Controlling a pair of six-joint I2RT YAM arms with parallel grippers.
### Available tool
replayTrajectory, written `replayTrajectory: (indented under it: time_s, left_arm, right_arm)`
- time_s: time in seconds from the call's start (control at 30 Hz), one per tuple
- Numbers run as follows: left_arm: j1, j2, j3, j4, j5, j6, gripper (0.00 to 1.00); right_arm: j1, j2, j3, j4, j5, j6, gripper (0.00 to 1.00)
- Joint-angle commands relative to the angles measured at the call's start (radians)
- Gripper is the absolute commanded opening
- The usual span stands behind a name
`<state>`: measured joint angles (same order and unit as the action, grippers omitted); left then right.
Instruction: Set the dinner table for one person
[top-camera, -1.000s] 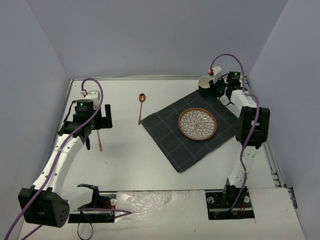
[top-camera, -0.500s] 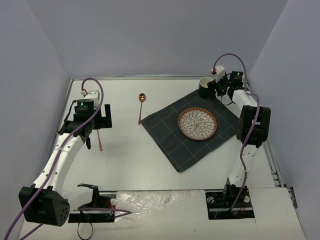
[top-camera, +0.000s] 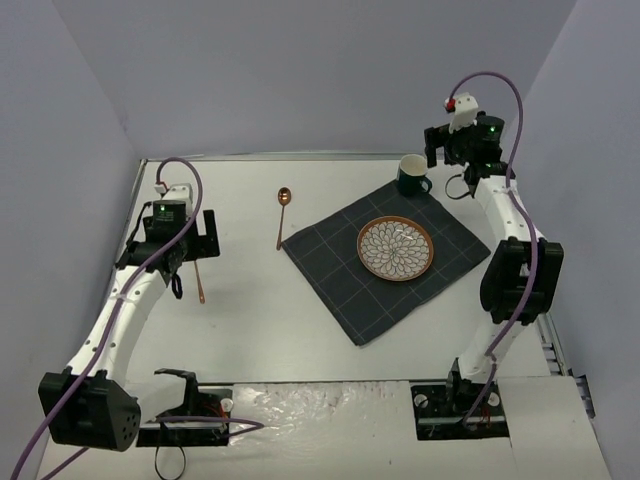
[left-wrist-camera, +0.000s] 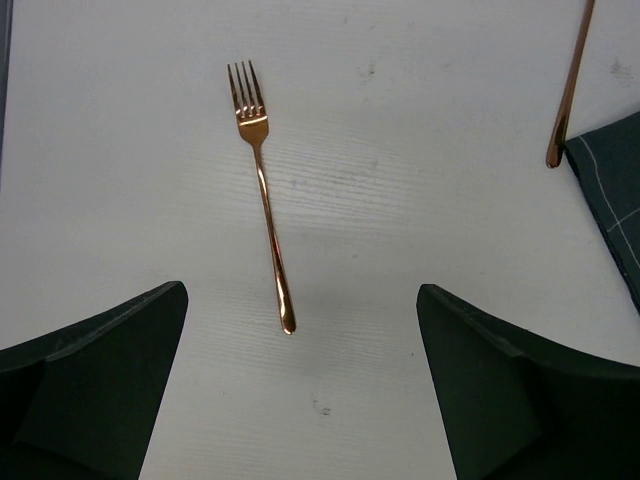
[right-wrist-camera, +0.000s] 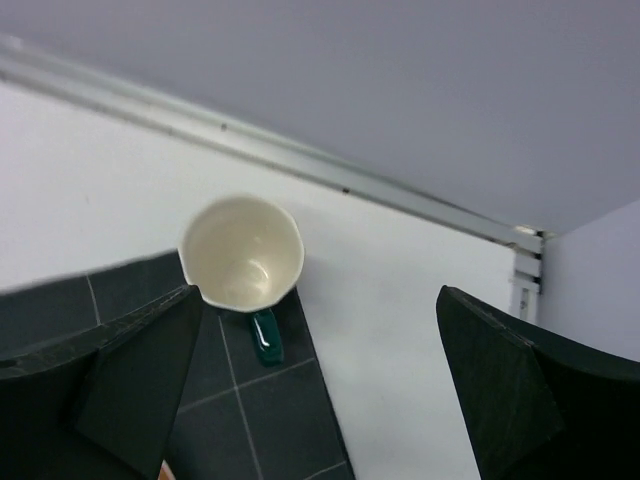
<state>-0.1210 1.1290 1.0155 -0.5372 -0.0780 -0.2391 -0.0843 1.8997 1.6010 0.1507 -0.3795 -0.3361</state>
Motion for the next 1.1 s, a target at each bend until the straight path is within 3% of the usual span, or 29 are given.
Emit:
replayTrajectory:
  time_s: [0.0,0.2,0.43,0.6,0.93,1.07]
  left_arm:
    - [0.027,0.020,0.065,-0.030,-0.092,-0.076,0.97]
    - [0.045,0.057,0.071,-0.063,-0.153,-0.135,0.97]
    - [0.093,0.208,0.078,-0.019,-0.150,-0.219,0.85]
    - [0.171,0.363,0.097,0.046,-0.041,-0.238,0.77]
    - [0.190,0.632,0.229,0.093,-0.029,-0.227,0.50]
    - [0.189,0.688,0.251,0.095,-0.023,-0.205,0.45]
  right_arm:
    - [0.194,-0.209,-0.037,0.066,0.286,0.197,1.00]
    - [0.474,-0.306,-0.162,0.054,0.433,0.292,1.00]
    - [0.700,-0.453,-0.436,0.120,0.500,0.371,1.00]
    - [0.750,-0.594,-0.583,0.128,0.501,0.419,1.00]
    - [0.759,-0.917,-0.756,0.057,0.506,0.450,1.00]
    - [0.758,-1.003,-0.774,0.005,0.532,0.442,1.00]
